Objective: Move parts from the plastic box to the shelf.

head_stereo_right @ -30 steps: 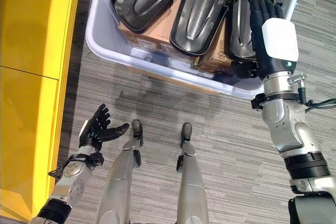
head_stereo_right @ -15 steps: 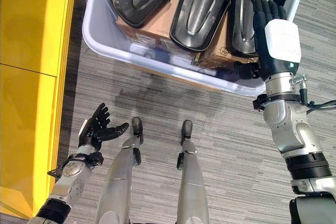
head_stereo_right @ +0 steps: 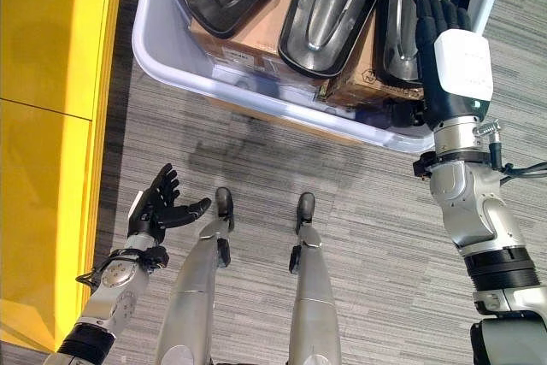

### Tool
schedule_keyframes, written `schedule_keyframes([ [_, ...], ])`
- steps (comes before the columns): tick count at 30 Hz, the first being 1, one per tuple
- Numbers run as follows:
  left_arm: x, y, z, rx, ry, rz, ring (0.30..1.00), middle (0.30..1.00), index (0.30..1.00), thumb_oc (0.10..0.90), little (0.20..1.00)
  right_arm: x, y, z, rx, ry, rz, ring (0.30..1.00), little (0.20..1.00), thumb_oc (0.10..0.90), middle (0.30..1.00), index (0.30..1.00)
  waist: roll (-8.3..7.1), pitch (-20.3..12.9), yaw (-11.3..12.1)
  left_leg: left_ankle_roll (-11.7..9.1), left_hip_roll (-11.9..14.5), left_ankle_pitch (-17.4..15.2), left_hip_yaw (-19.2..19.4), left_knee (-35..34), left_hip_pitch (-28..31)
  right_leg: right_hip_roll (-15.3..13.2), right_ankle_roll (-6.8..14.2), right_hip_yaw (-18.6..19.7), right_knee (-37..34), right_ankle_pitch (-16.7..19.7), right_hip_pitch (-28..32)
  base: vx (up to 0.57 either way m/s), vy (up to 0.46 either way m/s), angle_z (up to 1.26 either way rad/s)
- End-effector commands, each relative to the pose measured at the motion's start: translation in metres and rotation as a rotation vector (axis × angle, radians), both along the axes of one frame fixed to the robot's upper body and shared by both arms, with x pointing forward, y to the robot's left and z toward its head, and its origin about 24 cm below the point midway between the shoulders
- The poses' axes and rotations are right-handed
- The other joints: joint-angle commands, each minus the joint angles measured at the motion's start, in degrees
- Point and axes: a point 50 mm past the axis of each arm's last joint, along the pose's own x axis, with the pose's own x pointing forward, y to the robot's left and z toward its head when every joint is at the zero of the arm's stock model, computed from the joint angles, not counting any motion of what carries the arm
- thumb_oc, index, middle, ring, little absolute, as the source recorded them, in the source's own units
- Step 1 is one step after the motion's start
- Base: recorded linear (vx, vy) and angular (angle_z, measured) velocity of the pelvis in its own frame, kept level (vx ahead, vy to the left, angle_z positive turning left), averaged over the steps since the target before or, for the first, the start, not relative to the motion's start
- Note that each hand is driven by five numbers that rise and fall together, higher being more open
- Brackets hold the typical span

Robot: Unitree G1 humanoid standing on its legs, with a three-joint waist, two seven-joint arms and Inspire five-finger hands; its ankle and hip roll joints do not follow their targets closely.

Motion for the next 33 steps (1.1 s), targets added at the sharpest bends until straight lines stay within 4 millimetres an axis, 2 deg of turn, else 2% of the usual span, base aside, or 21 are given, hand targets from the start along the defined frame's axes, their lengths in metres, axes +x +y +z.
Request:
schedule_keyframes([
  [1,-0.008,0.008,0.019,0.048,-0.122,-0.009,1.000,1.000,1.000,0.900,1.000,-0.018,-0.010,0.071,-0.080,-0.282,-0.048,1.000,1.000,0.900,1.000,1.000,1.80,-2.03,-0.41,-1.57,0.35,-6.41,-5.59,3.33,0.51,-0.86,1.91,0.69,3.24,-4.43,4.60,0.00,0.000,0.00],
  [18,-0.007,0.008,0.022,0.047,-0.132,-0.012,1.000,1.000,1.000,0.900,1.000,-0.010,-0.019,0.084,-0.082,-0.272,-0.102,1.000,1.000,0.900,1.000,1.000,2.62,-0.64,-0.10,-1.72,0.53,-6.17,-6.16,4.17,-1.60,-0.44,1.79,0.72,5.73,-5.13,1.95,0.00,-0.004,0.00],
  [33,-0.006,0.008,0.025,0.042,-0.143,-0.004,1.000,1.000,1.000,0.900,1.000,-0.001,-0.020,0.069,-0.050,-0.212,-0.110,1.000,1.000,0.900,1.000,1.000,3.58,-0.40,0.34,-1.76,0.55,-6.07,-6.95,5.37,-3.84,-0.28,1.33,0.24,8.45,-6.04,-0.65,0.00,-0.009,0.02],
])
